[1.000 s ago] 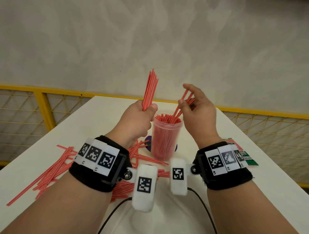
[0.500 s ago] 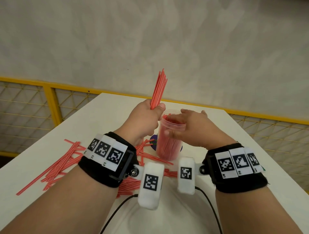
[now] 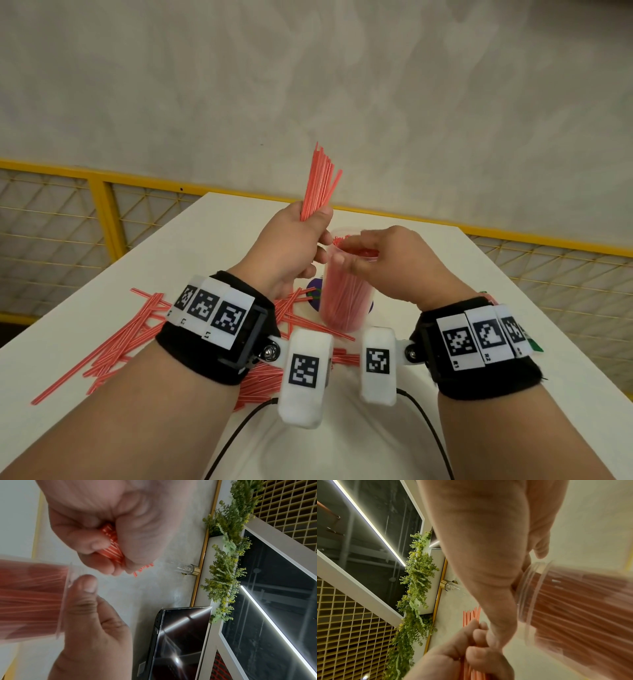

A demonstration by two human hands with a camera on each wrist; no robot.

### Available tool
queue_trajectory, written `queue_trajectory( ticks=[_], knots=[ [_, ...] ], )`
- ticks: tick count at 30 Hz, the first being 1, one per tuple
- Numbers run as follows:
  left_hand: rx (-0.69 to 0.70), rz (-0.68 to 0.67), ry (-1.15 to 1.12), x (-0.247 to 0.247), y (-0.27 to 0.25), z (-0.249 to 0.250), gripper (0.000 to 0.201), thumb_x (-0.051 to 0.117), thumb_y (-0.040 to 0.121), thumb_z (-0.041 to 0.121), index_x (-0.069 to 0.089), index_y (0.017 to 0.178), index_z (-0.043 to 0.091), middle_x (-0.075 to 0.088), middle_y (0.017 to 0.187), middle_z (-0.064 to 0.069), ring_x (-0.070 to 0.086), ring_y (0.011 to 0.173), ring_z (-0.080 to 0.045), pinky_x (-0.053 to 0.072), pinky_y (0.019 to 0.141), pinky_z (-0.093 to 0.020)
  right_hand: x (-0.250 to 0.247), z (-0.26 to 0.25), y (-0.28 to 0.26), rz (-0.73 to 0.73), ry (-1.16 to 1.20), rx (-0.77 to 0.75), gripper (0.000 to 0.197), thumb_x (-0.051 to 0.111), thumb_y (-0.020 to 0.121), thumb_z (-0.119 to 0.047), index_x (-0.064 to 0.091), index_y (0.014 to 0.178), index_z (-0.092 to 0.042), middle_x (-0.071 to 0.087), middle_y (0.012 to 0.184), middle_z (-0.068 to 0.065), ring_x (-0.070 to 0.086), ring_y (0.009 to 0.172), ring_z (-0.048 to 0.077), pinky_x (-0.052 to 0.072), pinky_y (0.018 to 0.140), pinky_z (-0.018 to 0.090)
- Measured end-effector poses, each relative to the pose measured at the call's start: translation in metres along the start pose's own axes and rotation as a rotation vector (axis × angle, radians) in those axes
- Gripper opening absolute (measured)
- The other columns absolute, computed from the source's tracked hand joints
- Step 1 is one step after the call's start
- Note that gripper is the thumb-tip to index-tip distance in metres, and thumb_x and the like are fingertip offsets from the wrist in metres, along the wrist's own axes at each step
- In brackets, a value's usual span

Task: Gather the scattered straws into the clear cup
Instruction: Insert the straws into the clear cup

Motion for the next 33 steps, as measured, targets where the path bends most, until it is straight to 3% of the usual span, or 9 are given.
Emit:
queue_trajectory(
  ticks=[4, 7, 12, 16, 21, 24, 29, 33],
  knots=[
    [-0.034, -0.137, -0.030, 0.003, -0.003, 0.000, 0.016, 0.056, 0.097, 0.033, 0.060, 0.097, 0.018, 0.056, 0.068, 0.005, 0.045, 0.047, -0.006, 0.030, 0.035, -0.018, -0.012, 0.000, 0.002, 0.327, 0.230, 0.020, 0.021, 0.062, 0.091, -0.038, 0.073, 0.106, -0.029, 0.071, 0.101, -0.013, 0.059, 0.079, -0.009, 0.041, 0.074, 0.013],
    [-0.046, -0.214, -0.065, 0.007, -0.006, 0.001, 0.014, 0.059, 0.096, 0.030, 0.057, 0.091, 0.017, 0.054, 0.063, 0.005, 0.040, 0.045, -0.006, 0.026, 0.034, -0.016, -0.019, -0.004, 0.002, 0.512, 0.515, 0.056, 0.009, 0.062, 0.093, -0.032, 0.070, 0.096, -0.030, 0.073, 0.087, -0.011, 0.064, 0.069, -0.003, 0.048, 0.066, 0.018],
    [-0.055, -0.312, -0.099, 0.012, -0.009, 0.000, 0.011, 0.060, 0.094, 0.028, 0.056, 0.095, 0.018, 0.055, 0.064, 0.003, 0.038, 0.042, -0.005, 0.025, 0.034, -0.014, -0.022, -0.008, 0.001, 0.480, 0.836, 0.139, 0.036, 0.071, 0.086, -0.034, 0.059, 0.116, -0.020, 0.074, 0.074, -0.004, 0.066, 0.061, 0.006, 0.047, 0.056, 0.023],
    [-0.061, -0.376, -0.092, 0.015, -0.012, -0.001, 0.011, 0.061, 0.092, 0.030, 0.059, 0.097, 0.021, 0.056, 0.064, 0.002, 0.038, 0.042, -0.005, 0.025, 0.034, -0.014, -0.019, -0.010, 0.002, 0.457, 0.984, 0.113, 0.035, 0.074, 0.083, -0.018, 0.061, 0.115, -0.014, 0.066, 0.058, -0.001, 0.060, 0.053, 0.009, 0.046, 0.049, 0.023],
    [-0.058, -0.360, -0.103, 0.017, -0.014, 0.001, 0.021, 0.056, 0.093, 0.037, 0.059, 0.097, 0.016, 0.060, 0.065, 0.002, 0.041, 0.041, -0.005, 0.025, 0.033, -0.013, -0.017, -0.007, 0.002, 0.456, 1.036, 0.097, 0.026, 0.073, 0.083, -0.010, 0.065, 0.106, -0.018, 0.061, 0.053, -0.001, 0.059, 0.050, 0.010, 0.049, 0.049, 0.023],
    [-0.056, -0.314, -0.104, 0.016, -0.014, 0.002, 0.029, 0.054, 0.095, 0.040, 0.059, 0.107, 0.014, 0.063, 0.067, 0.001, 0.044, 0.043, -0.007, 0.025, 0.034, -0.014, -0.018, -0.006, 0.002, 0.452, 1.052, 0.097, 0.025, 0.072, 0.084, -0.008, 0.065, 0.107, -0.017, 0.061, 0.053, -0.001, 0.058, 0.048, 0.009, 0.049, 0.048, 0.022],
    [-0.013, -0.257, -0.062, 0.016, -0.013, 0.003, 0.019, 0.054, 0.097, 0.035, 0.060, 0.104, 0.019, 0.066, 0.067, 0.002, 0.046, 0.043, -0.008, 0.027, 0.035, -0.016, -0.020, -0.006, 0.002, 0.473, 1.037, 0.106, 0.024, 0.071, 0.085, -0.005, 0.065, 0.106, -0.015, 0.064, 0.056, 0.000, 0.059, 0.048, 0.010, 0.049, 0.048, 0.022],
    [0.042, -0.218, -0.004, 0.017, -0.013, 0.004, 0.014, 0.053, 0.098, 0.034, 0.059, 0.104, 0.024, 0.067, 0.067, 0.003, 0.047, 0.042, -0.007, 0.029, 0.035, -0.017, -0.021, -0.006, 0.001, 0.489, 0.993, 0.106, 0.026, 0.070, 0.086, -0.006, 0.065, 0.109, -0.017, 0.061, 0.063, 0.009, 0.060, 0.050, 0.010, 0.050, 0.050, 0.024]
  ],
)
Point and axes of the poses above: each hand's wrist, its own y-axis towards the middle knuckle, its own x-axis out of the palm, z = x × y, the point moved 2 cm from there along y, towards the middle knuckle
